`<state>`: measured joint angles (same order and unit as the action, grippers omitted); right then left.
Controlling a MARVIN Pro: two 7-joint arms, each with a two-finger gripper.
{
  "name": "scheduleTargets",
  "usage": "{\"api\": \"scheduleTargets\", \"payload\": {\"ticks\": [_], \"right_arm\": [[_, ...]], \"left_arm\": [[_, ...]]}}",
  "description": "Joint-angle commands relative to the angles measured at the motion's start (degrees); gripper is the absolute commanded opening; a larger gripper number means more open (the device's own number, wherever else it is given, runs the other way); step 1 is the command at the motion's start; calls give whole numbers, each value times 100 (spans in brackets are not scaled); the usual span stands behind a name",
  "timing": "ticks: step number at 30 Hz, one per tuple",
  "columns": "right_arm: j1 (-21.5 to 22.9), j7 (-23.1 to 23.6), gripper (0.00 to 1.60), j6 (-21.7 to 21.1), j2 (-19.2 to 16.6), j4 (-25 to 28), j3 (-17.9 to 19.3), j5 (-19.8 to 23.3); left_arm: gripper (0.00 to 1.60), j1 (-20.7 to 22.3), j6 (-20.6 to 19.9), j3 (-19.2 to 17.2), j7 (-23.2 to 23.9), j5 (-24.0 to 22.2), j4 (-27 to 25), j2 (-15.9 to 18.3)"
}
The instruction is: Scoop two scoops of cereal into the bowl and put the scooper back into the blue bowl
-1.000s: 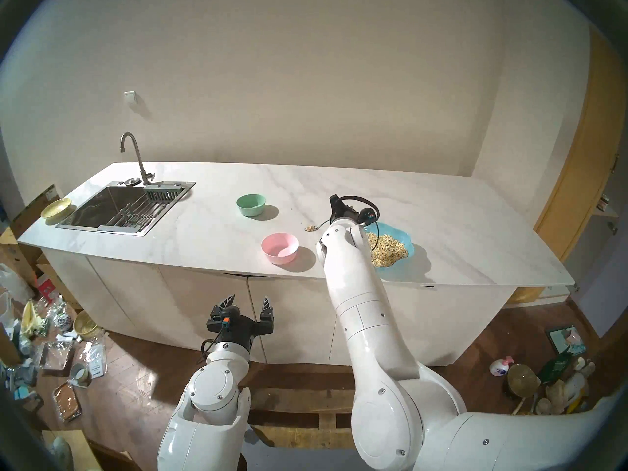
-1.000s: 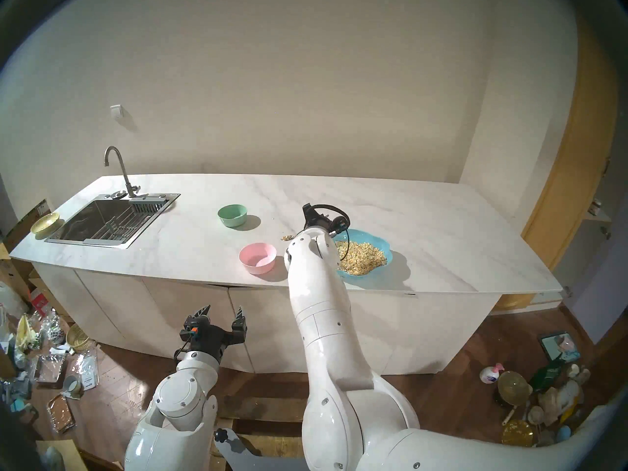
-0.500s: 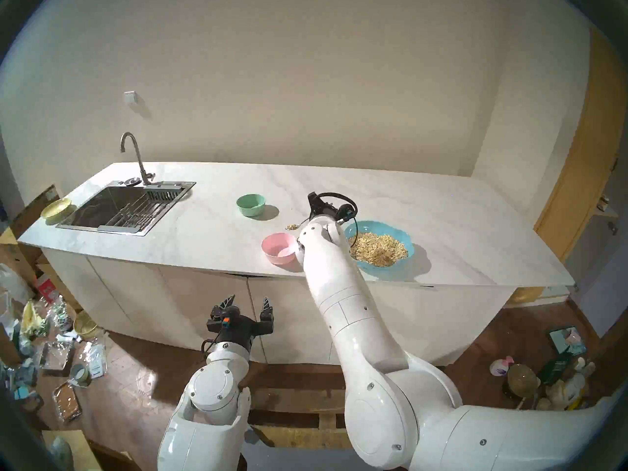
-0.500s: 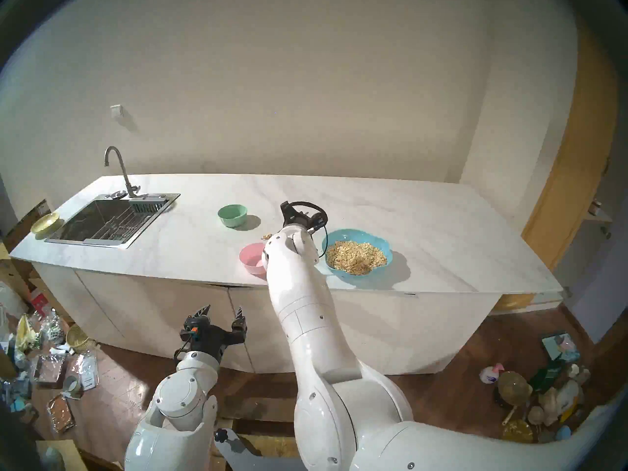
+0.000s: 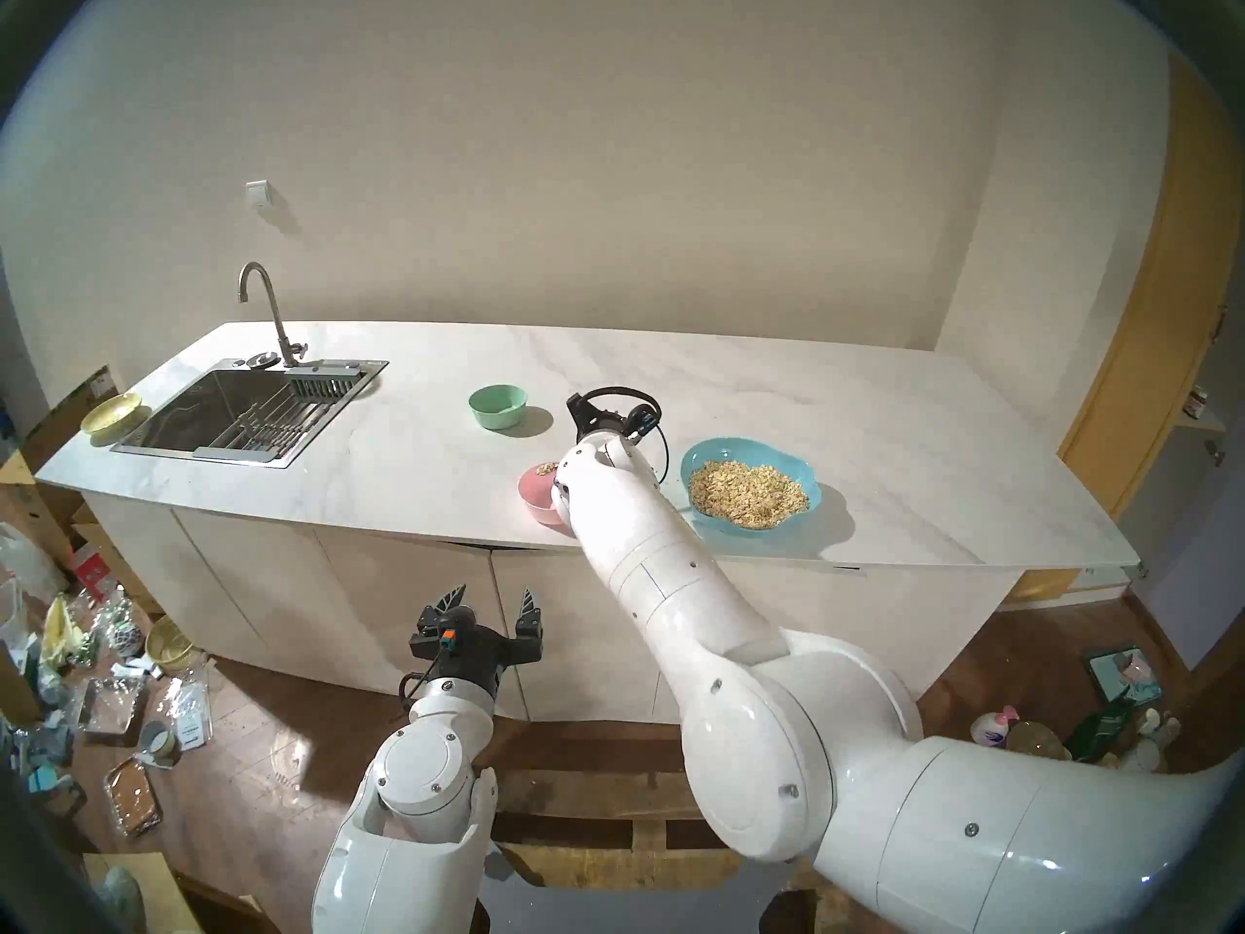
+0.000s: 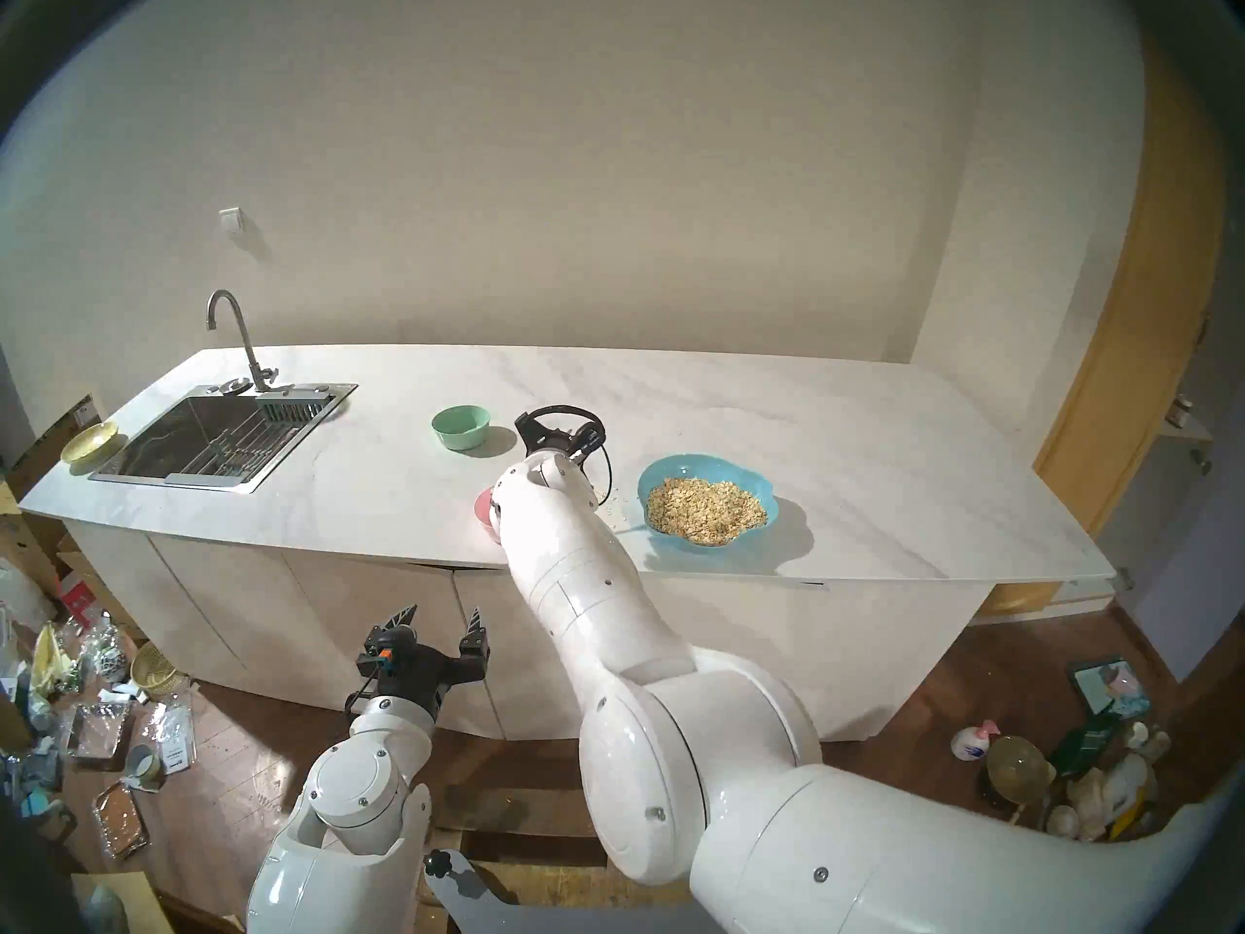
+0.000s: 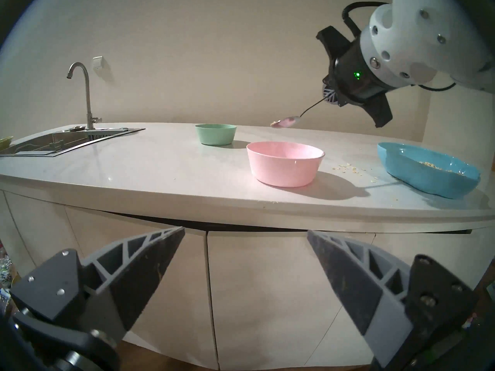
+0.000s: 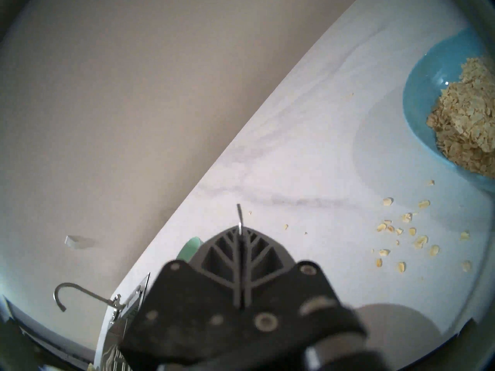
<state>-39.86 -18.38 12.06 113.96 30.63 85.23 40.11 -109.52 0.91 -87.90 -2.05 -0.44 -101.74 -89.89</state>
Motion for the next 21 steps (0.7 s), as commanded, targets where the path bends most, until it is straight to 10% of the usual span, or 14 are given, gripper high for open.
{"api": "scheduleTargets", "payload": {"ticks": [1, 21], "right_arm": [[314, 406, 0, 360, 75, -44, -99, -59], [288, 945, 0, 1100, -471, -723, -1629, -761]], "left_arm": [[160, 32, 34, 14, 23, -11, -147, 0], [160, 23, 27, 14, 31, -17, -163, 4]]}}
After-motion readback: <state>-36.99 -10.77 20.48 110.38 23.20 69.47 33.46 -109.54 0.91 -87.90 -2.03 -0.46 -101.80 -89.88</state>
